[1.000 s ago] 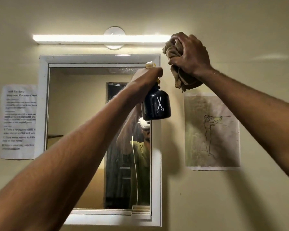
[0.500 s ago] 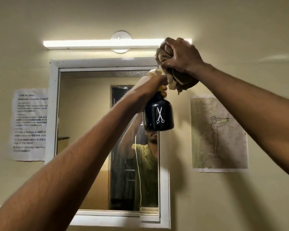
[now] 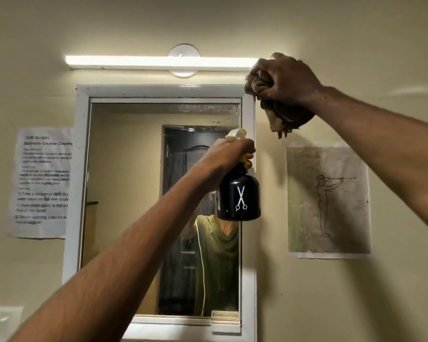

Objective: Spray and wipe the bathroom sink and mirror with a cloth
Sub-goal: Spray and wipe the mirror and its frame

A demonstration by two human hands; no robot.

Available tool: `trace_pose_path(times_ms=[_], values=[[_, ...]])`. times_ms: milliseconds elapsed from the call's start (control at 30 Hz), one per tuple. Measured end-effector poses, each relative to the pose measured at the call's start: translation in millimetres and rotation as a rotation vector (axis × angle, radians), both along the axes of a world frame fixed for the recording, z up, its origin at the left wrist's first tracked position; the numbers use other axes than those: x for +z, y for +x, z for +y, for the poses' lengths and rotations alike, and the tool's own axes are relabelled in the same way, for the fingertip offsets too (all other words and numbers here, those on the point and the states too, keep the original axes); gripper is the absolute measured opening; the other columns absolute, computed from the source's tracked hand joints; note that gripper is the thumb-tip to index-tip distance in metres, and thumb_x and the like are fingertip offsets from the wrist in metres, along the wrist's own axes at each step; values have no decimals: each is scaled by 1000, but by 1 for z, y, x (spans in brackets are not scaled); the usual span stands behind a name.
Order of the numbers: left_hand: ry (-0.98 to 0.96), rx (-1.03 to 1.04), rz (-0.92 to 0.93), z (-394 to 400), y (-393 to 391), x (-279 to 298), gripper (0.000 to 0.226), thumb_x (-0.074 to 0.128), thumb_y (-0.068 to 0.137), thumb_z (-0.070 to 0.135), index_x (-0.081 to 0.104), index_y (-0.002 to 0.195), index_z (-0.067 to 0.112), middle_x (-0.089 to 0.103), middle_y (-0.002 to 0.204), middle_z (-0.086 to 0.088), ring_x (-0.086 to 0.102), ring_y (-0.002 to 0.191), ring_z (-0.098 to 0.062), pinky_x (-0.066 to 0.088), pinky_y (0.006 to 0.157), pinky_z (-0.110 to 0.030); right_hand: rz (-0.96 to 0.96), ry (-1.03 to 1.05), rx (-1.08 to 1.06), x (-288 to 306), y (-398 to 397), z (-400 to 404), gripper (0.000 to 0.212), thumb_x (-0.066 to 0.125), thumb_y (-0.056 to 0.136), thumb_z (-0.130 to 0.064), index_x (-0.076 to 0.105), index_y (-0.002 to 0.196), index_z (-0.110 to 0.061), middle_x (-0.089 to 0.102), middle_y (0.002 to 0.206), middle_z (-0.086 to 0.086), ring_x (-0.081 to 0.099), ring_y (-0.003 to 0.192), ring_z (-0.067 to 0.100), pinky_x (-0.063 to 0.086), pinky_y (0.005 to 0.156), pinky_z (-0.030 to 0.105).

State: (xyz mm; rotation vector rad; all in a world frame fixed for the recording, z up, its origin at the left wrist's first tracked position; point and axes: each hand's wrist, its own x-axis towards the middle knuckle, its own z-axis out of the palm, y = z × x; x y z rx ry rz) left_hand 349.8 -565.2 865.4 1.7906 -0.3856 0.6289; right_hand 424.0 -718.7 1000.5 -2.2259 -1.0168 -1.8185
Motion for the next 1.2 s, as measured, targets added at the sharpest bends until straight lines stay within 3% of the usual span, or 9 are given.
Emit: trace_pose_path(times_ms=[233, 300, 467, 600, 767, 933, 1100, 1200], values=[[25, 46, -21, 4, 5, -6, 11, 56, 88, 24, 59, 88, 13, 63, 86, -5, 61, 78, -19, 51, 76, -33, -73, -91, -1, -44, 13, 5, 42, 62, 84, -34, 54, 123, -19, 55, 109, 18, 56, 85, 31, 37, 69, 29], [12, 6, -6, 2, 4, -10, 9, 57, 89, 22, 59, 88, 14, 64, 86, -5, 61, 78, -18, 51, 77, -33, -73, -150, -30, -54, 14, 0, 44, 63, 84, -33, 53, 125, -20, 56, 110, 18, 57, 83, 32, 38, 67, 29], [79, 62, -80, 1, 4, -8, 12, 58, 87, 25, 61, 84, 14, 65, 88, -8, 62, 83, -21, 52, 90, -42, -48, -57, -35, -14, 5, 9, 39, 59, 82, -36, 56, 120, -25, 56, 107, 15, 57, 90, 34, 44, 73, 37], [97, 74, -117, 1, 5, -6, 13, 56, 87, 25, 61, 84, 13, 66, 87, -7, 63, 84, -22, 51, 93, -47, -74, -62, -14, -23, 7, 8, 42, 64, 82, -35, 56, 121, -21, 56, 109, 16, 55, 84, 27, 41, 70, 32], [99, 58, -84, 2, 7, -11, 12, 58, 85, 26, 63, 84, 14, 68, 86, -4, 66, 84, -21, 52, 93, -47, -121, -361, -112, -53, 9, 0, 41, 67, 82, -31, 57, 121, -23, 59, 111, 18, 60, 73, 29, 44, 63, 29], [61, 37, -70, -5, 5, -13, 12, 60, 82, 26, 61, 84, 14, 67, 85, -4, 64, 83, -21, 51, 95, -48, -125, -128, -75, -18, -1, 10, 41, 63, 83, -37, 58, 121, -21, 57, 106, 16, 60, 84, 31, 47, 72, 34], [49, 102, -69, -3, 7, -15, 19, 60, 73, 31, 64, 79, 13, 68, 82, -8, 68, 83, -27, 53, 93, -52, -94, -345, -72, -68, 12, 2, 40, 66, 83, -31, 56, 121, -24, 59, 110, 17, 60, 76, 27, 43, 65, 26], [96, 128, -54, -2, 7, -18, 25, 60, 69, 35, 65, 79, 12, 69, 84, -9, 70, 92, -33, 53, 93, -54, -77, -256, -47, -54, 9, 4, 39, 61, 87, -32, 55, 124, -24, 58, 109, 16, 55, 77, 23, 41, 67, 27]])
